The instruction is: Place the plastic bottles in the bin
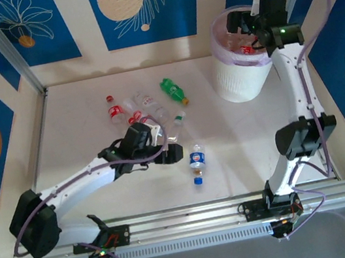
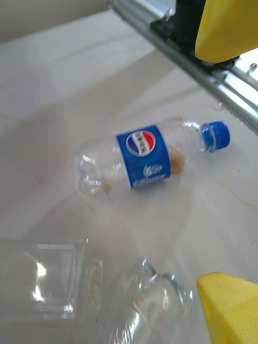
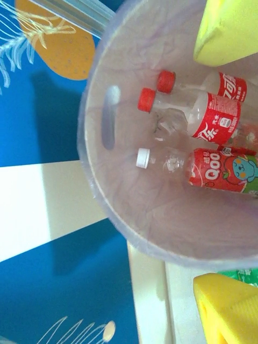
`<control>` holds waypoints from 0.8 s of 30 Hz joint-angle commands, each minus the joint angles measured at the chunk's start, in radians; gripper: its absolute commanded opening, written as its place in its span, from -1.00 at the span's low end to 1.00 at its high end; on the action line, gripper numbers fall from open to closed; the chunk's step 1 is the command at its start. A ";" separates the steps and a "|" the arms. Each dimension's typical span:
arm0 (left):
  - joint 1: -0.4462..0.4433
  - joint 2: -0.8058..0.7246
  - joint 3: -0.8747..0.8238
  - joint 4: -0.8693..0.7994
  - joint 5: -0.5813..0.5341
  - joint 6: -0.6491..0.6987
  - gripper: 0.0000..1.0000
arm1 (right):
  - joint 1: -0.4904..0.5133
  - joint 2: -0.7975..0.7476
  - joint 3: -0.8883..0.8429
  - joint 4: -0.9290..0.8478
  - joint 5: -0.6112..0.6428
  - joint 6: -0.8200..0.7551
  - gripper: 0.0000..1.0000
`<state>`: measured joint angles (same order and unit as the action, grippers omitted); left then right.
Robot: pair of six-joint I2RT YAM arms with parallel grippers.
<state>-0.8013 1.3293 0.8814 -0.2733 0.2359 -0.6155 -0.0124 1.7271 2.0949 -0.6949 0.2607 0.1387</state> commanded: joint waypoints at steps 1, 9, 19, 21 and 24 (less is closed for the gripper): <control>-0.041 0.054 0.117 -0.185 -0.133 0.031 1.00 | 0.018 -0.123 -0.063 -0.048 -0.007 0.004 0.98; -0.172 0.198 0.199 -0.159 -0.136 -0.015 1.00 | 0.103 -0.468 -0.380 -0.096 -0.037 0.110 0.98; -0.241 0.408 0.314 -0.200 -0.108 -0.016 1.00 | 0.135 -0.721 -0.674 -0.234 -0.185 0.230 0.98; -0.243 0.433 0.325 -0.201 -0.104 -0.024 1.00 | 0.134 -0.760 -0.735 -0.239 -0.212 0.254 0.98; -0.248 0.469 0.338 -0.201 -0.097 -0.038 1.00 | 0.133 -0.805 -0.812 -0.239 -0.226 0.283 0.98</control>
<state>-1.0378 1.7714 1.1885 -0.4438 0.1188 -0.6312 0.1181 0.9600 1.3243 -0.9119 0.0952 0.3676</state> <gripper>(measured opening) 0.999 0.990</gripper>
